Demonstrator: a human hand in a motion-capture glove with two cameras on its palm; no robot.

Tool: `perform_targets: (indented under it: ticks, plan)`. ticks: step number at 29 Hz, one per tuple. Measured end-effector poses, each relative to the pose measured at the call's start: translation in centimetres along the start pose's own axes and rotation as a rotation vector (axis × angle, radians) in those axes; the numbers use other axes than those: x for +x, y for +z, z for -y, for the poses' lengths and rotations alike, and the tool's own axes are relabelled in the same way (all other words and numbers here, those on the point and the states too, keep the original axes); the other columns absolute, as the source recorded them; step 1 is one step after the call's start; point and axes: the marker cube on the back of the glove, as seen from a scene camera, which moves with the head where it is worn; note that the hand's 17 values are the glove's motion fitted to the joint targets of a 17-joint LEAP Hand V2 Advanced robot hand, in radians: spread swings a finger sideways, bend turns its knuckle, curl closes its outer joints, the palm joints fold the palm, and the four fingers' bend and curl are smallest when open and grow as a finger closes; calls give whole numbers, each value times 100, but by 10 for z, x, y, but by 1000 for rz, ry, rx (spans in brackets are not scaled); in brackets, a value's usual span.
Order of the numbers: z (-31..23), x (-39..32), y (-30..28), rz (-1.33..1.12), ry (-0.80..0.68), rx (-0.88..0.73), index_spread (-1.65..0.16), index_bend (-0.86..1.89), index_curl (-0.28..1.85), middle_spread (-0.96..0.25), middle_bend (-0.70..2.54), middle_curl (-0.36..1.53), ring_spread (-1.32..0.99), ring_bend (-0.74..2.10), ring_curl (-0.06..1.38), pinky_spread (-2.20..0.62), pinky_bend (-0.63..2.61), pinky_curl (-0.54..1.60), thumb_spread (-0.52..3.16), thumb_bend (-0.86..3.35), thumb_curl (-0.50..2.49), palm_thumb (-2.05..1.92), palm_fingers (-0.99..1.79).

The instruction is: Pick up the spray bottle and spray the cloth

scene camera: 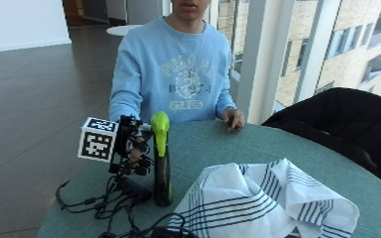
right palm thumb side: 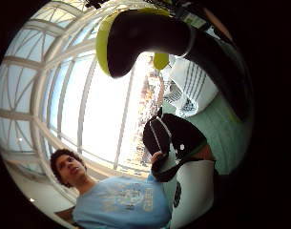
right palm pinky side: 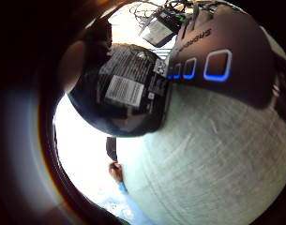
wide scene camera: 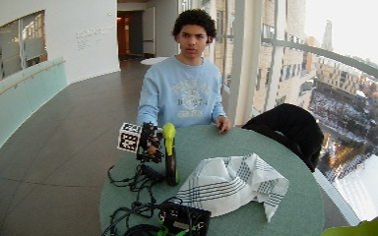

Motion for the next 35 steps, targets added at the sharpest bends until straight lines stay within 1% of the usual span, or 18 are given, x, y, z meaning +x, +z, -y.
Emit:
perform_targets:
  ticks: [4,10,17,24,29,32,35]
  plan:
    - [15,1,3,33,-3,17,-37,10,21,-5,28,38,-3,28,32,13,39,34,107,1,31,70,51]
    - [26,0,8,39,-1,43,-35,20,25,-7,33,39,-4,30,31,13,28,31,105,-1,31,72,68]
    - [36,-1,19,-10,8,51,-33,18,29,-7,31,40,-5,28,32,14,22,31,104,-1,32,74,72]
    - [41,-4,27,-20,21,129,-31,21,33,-7,32,40,-6,27,32,14,13,28,104,-1,33,79,84]
    - [43,-9,30,-41,-6,182,-28,25,37,-8,35,42,-8,29,33,13,10,24,104,2,37,89,95]
    - [41,-17,31,-64,-35,163,-26,22,38,-10,38,43,-9,34,35,13,9,23,104,3,39,92,102]
    - [36,-30,30,-99,-54,97,-25,19,39,-10,41,45,-9,38,37,13,10,22,103,2,40,93,106]
